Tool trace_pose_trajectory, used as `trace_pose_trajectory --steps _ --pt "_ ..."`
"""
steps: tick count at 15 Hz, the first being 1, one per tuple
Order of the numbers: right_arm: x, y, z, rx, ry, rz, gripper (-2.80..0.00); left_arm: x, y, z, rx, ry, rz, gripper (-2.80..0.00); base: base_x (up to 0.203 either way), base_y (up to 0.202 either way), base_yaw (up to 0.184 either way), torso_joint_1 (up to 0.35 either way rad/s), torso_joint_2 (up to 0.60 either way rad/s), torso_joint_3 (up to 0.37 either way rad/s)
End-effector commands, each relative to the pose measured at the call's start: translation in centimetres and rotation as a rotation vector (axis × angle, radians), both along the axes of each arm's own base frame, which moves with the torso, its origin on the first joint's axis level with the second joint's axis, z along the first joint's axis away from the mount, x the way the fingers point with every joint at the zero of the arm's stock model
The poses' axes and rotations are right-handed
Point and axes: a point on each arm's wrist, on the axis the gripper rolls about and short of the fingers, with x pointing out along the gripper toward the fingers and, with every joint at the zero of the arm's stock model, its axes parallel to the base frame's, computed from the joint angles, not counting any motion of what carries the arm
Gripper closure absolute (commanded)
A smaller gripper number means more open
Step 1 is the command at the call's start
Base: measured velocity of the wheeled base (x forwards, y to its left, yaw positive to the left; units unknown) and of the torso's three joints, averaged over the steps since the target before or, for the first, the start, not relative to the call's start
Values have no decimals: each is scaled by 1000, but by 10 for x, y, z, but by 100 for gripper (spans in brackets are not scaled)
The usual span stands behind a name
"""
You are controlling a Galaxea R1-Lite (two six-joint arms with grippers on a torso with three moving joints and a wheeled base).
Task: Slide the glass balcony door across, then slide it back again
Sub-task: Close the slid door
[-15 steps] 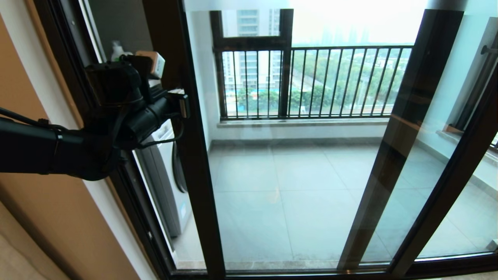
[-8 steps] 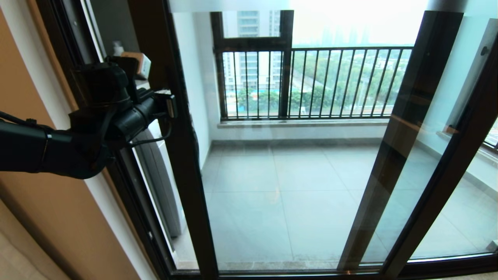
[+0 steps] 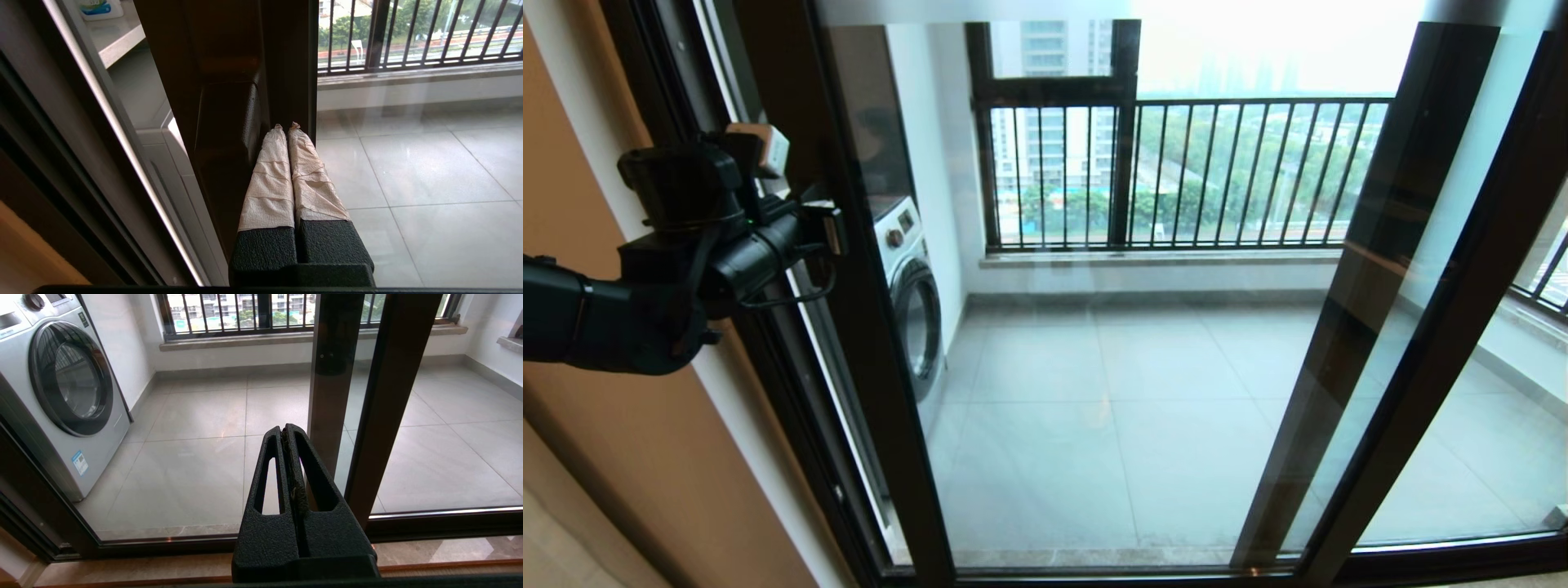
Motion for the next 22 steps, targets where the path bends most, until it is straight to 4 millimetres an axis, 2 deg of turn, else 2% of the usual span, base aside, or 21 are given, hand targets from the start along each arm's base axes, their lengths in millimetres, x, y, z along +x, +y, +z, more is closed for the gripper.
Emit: trace_pose_trajectory --steps 1,6,11,14,19,22 --pt "1 0 -3 0 11 0 0 0 22 2 3 -11 25 0 0 0 0 0 0 0" --pt "1 0 -3 0 11 0 0 4 49 -3 5 3 62 0 0 0 0 0 0 0" --pt "1 0 -3 0 11 0 0 3 64 -3 12 5 88 0 0 0 0 0 0 0" --pt "1 0 -3 0 11 0 0 3 87 -5 65 11 94 0 0 0 0 0 0 0" --pt "1 0 -3 0 11 0 0 10 104 -10 66 16 130 0 0 0 0 0 0 0" --pt "1 0 -3 1 11 0 0 12 123 -12 68 17 164 0 0 0 0 0 0 0"
